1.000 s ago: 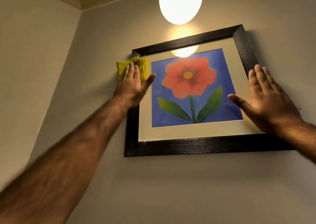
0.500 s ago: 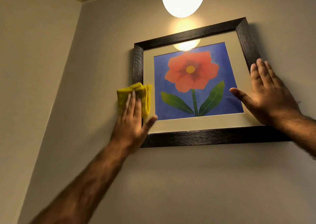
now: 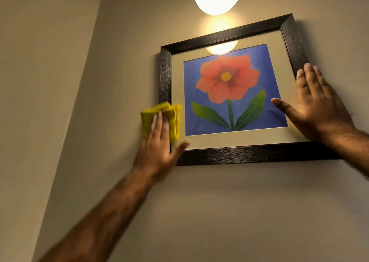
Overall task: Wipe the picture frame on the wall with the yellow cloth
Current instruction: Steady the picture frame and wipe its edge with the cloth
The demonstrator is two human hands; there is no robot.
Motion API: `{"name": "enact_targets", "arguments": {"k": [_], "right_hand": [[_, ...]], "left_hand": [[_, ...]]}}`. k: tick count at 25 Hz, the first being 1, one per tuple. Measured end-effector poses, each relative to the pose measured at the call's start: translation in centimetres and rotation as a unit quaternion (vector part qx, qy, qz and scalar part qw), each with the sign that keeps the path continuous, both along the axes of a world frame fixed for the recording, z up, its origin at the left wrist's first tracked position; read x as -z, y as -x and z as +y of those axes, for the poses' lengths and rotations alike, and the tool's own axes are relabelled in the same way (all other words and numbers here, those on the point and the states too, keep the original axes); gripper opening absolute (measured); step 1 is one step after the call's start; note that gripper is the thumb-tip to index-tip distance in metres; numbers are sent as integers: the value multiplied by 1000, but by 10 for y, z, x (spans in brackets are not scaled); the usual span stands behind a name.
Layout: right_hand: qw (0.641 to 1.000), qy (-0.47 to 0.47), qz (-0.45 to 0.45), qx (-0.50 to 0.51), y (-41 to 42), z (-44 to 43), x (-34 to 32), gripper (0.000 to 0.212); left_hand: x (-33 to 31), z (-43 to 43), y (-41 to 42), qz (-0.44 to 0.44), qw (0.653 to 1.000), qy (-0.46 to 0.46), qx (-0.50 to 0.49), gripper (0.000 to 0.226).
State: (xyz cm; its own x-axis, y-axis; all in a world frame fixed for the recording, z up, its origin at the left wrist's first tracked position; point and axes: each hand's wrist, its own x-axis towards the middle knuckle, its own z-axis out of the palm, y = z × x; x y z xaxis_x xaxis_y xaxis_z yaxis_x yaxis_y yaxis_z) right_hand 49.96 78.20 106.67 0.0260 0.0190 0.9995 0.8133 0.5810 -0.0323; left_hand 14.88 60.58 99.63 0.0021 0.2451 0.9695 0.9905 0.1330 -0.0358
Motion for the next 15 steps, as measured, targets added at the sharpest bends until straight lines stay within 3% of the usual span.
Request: {"name": "enact_targets", "arguments": {"k": [5,8,12,15], "right_hand": [[1000,-2,5,0,0,0,0,113],[1000,-3,6,1,0,-1,-2,113],[1000,-4,4,7,0,-3,-1,112],[1000,-2,6,5,1,-3,-1,110]], "left_hand": [[-144,5,-5,-17,1000,17,-15,116],[-181,8,-2,-21,999,13,-32,117],[-163,14,-7,-21,1000,-15,-16,112],[-96,15,-1,1,1000,-23,6,114]]}}
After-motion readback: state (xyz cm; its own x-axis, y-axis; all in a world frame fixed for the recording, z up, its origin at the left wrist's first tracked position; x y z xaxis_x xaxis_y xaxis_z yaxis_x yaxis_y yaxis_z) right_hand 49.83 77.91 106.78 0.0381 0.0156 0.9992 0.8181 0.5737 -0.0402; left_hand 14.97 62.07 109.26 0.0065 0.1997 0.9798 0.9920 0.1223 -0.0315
